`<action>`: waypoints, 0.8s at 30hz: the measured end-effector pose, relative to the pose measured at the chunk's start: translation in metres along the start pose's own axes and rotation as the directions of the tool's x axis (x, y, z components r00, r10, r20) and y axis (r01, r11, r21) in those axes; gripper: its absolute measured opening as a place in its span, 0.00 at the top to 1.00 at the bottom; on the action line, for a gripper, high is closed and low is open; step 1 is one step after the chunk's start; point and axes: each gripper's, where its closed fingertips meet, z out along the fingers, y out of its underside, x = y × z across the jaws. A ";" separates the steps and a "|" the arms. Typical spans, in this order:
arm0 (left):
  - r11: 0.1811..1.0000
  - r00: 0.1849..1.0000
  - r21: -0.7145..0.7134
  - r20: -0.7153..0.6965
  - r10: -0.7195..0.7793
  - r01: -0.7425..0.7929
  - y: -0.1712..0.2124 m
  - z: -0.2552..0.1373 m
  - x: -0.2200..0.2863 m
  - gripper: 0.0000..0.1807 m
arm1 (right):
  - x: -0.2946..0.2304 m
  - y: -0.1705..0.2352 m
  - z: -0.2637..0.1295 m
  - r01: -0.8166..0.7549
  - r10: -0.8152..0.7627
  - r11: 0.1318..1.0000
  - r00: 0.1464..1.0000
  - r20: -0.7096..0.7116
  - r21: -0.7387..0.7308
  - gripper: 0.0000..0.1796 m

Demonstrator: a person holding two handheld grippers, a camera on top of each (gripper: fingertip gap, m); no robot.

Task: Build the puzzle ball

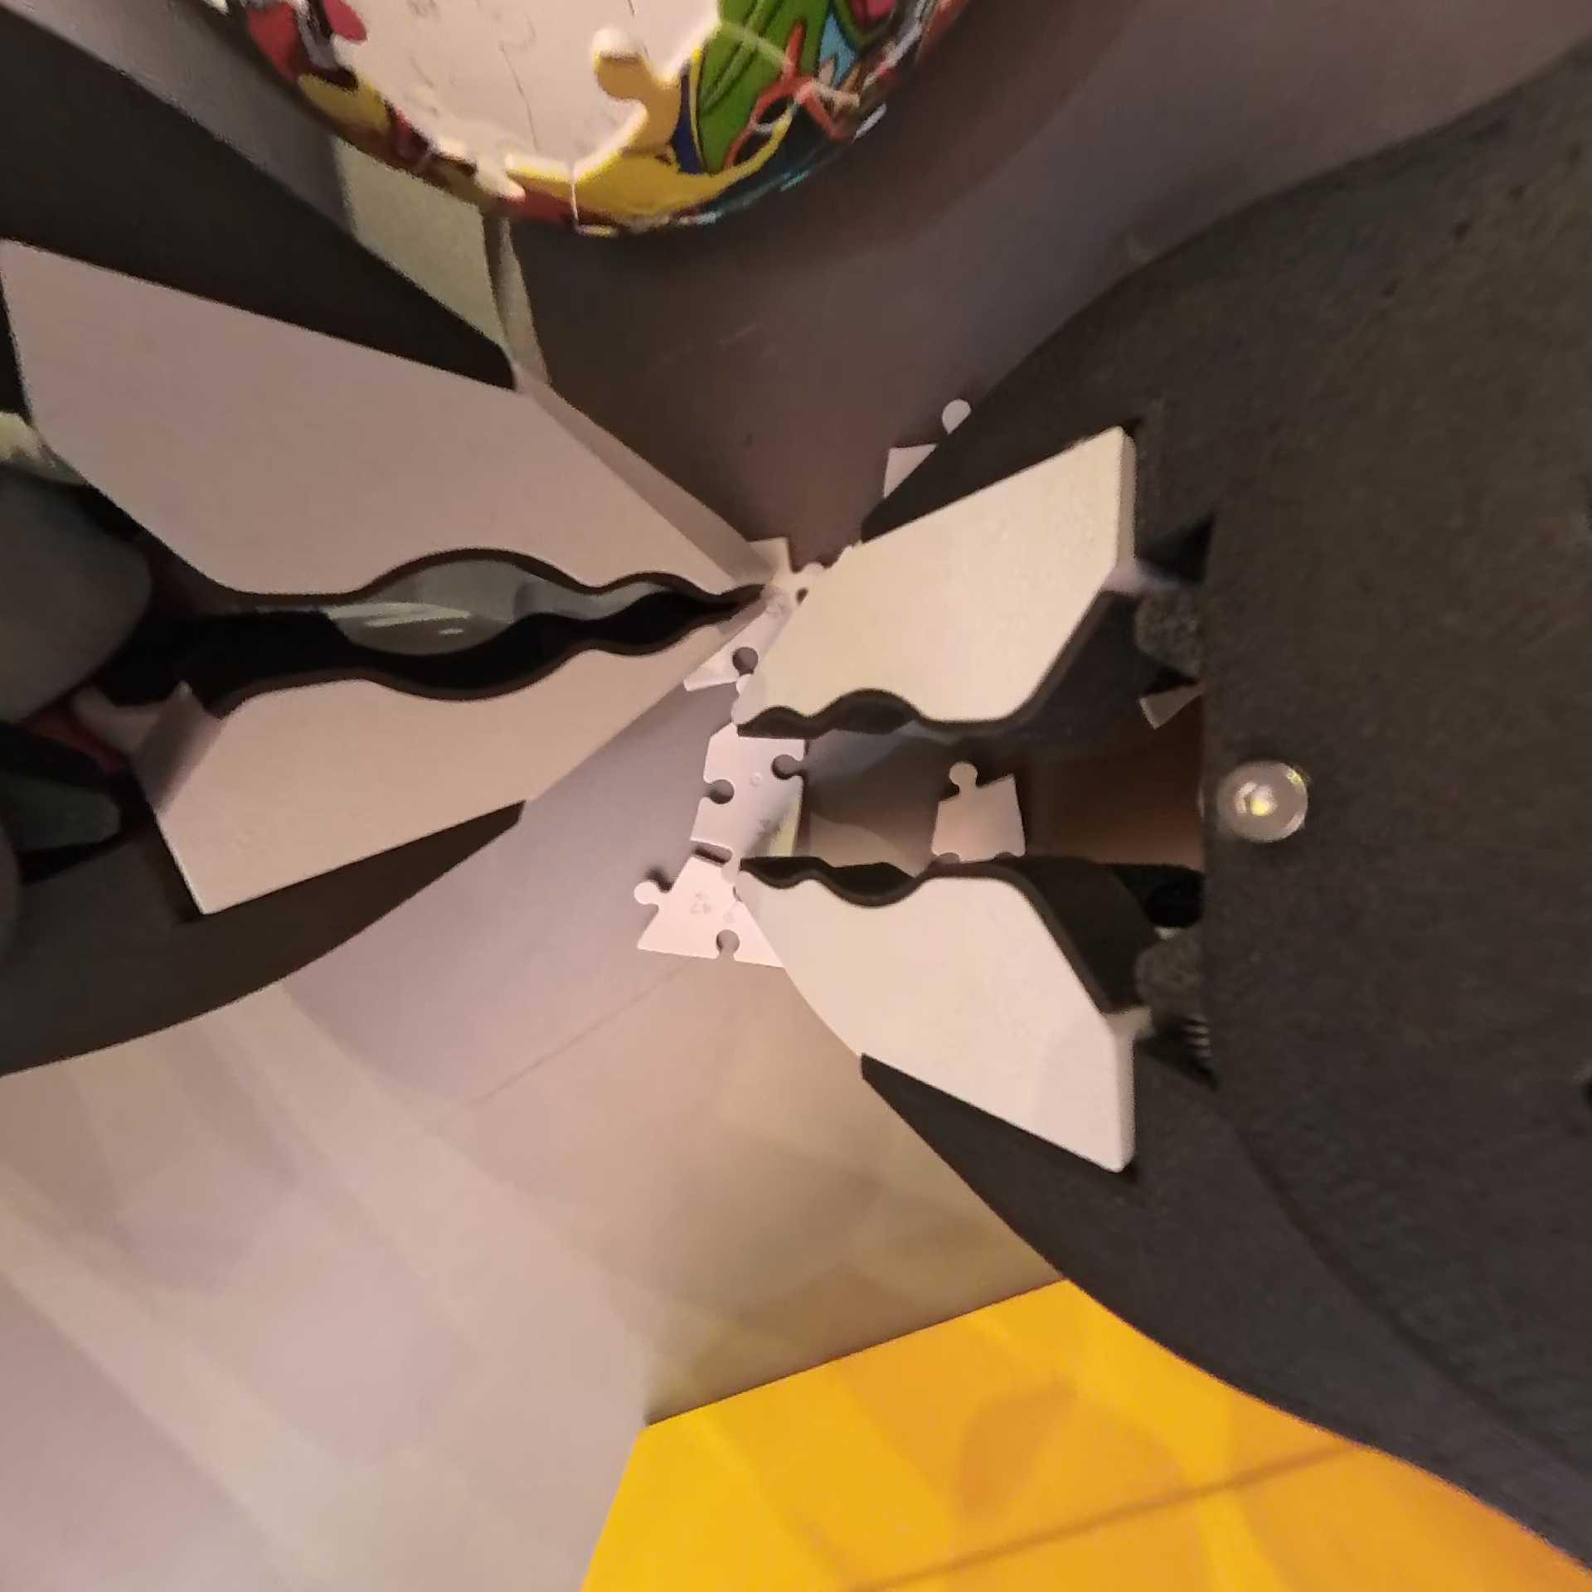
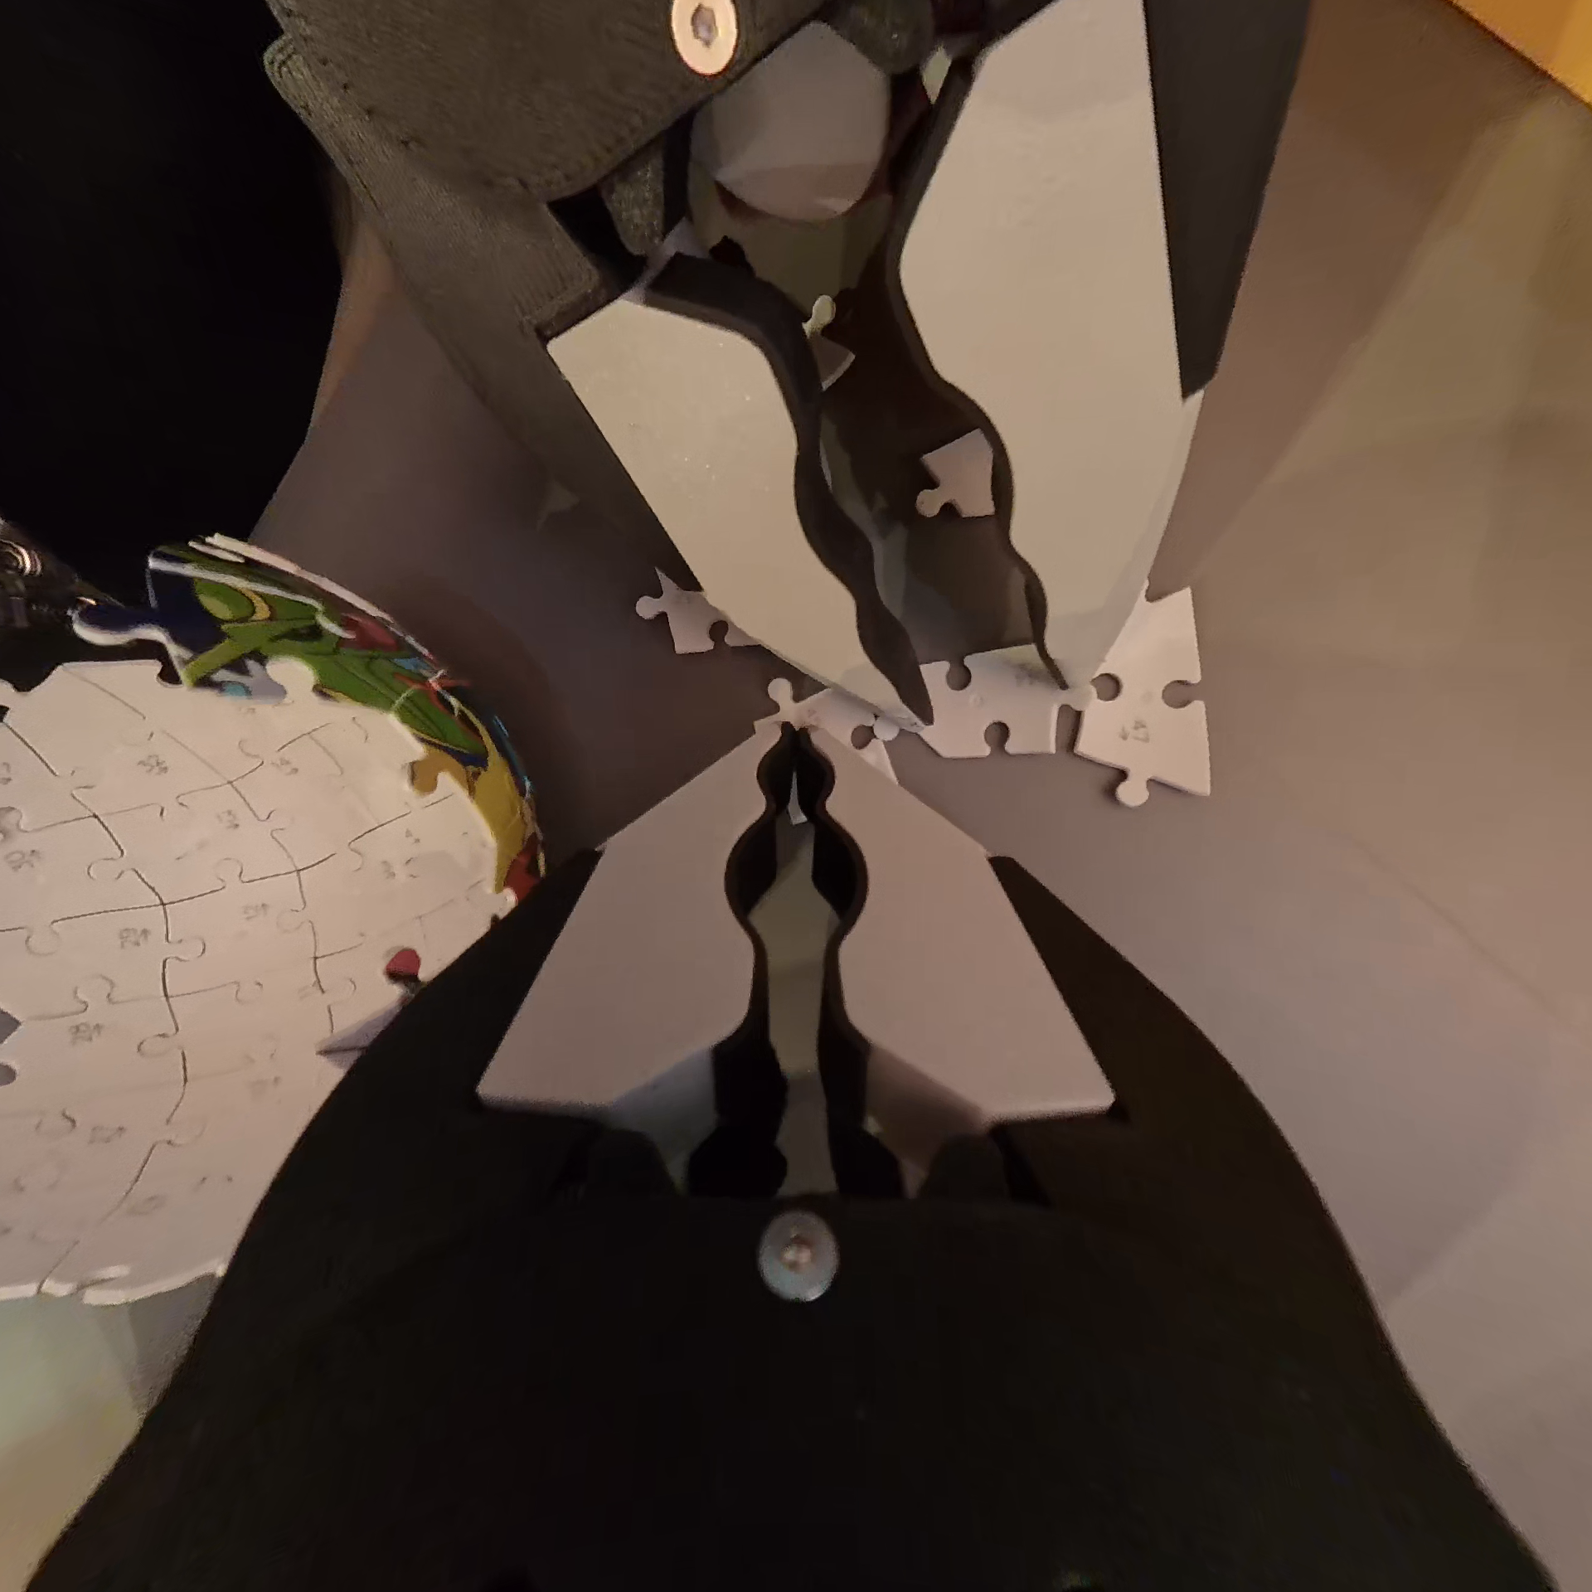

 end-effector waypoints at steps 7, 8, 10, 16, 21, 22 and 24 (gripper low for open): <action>1.000 1.000 0.002 -0.006 -0.003 0.003 0.000 0.000 0.001 0.86 | -0.003 0.001 -0.001 0.013 -0.013 1.000 1.000 -0.016 0.011 1.00; 1.000 1.000 0.002 -0.005 -0.003 0.003 0.000 0.000 0.001 0.86 | -0.003 0.002 -0.003 0.012 -0.011 1.000 1.000 -0.029 0.010 1.00; 1.000 1.000 0.002 -0.003 -0.001 0.001 0.000 0.000 0.001 0.86 | 0.000 0.003 -0.009 0.011 -0.010 1.000 0.998 -0.062 0.008 0.91; 1.000 1.000 0.000 -0.003 0.000 0.000 0.000 0.000 0.001 0.86 | 0.010 0.008 -0.013 0.047 -0.046 0.999 0.991 -0.125 0.003 0.77; 1.000 1.000 -0.001 0.000 0.000 0.000 0.000 0.000 0.001 0.86 | 0.017 0.004 -0.008 0.049 -0.048 0.999 0.987 -0.155 0.002 0.88; 1.000 1.000 -0.001 0.000 0.001 -0.001 0.000 0.000 0.001 0.86 | 0.016 0.004 -0.006 0.046 -0.045 0.999 0.987 -0.153 0.008 0.91; 1.000 1.000 0.000 0.002 0.002 -0.002 0.000 0.000 0.001 0.86 | 0.016 0.003 -0.006 0.032 -0.028 0.999 0.987 -0.159 0.024 0.96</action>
